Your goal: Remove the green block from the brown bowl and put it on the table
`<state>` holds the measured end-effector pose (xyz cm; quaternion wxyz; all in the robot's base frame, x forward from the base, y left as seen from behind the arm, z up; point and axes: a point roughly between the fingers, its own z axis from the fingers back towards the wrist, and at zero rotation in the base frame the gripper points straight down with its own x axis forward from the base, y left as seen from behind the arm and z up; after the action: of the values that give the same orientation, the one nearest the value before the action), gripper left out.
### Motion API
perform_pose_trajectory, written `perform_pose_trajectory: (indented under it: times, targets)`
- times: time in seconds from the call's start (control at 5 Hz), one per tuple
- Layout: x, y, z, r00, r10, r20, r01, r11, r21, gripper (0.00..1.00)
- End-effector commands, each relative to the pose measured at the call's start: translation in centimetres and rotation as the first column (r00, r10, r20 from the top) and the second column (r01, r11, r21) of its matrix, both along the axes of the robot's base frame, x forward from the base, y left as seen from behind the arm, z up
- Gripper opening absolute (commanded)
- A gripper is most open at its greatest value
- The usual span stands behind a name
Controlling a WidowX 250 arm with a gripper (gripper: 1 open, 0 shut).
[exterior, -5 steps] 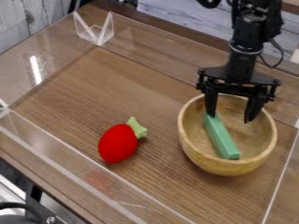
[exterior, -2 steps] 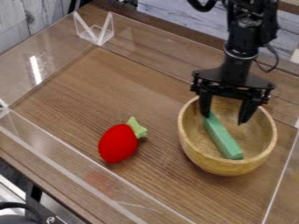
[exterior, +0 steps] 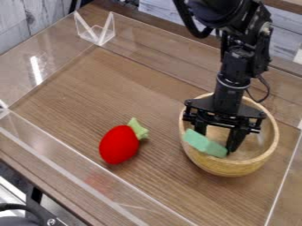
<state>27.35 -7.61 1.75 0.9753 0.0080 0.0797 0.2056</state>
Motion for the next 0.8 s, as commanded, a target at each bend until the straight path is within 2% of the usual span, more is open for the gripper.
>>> perform_pose_trajectory:
  times: [0.0, 0.4, 0.6]
  targets:
    - [0.1, 1.6, 2.0, 1.000, 0.014, 0.014, -0.014, 1.000, 0.004, 0.00]
    - [-0.6, 0.9, 5.6, 0.998, 0.038, 0.043, -0.039, 0.999, 0.012, 0.00]
    - [-1.0, 0.0, 6.0, 0.995, 0.075, 0.073, -0.076, 0.997, 0.007, 0.00]
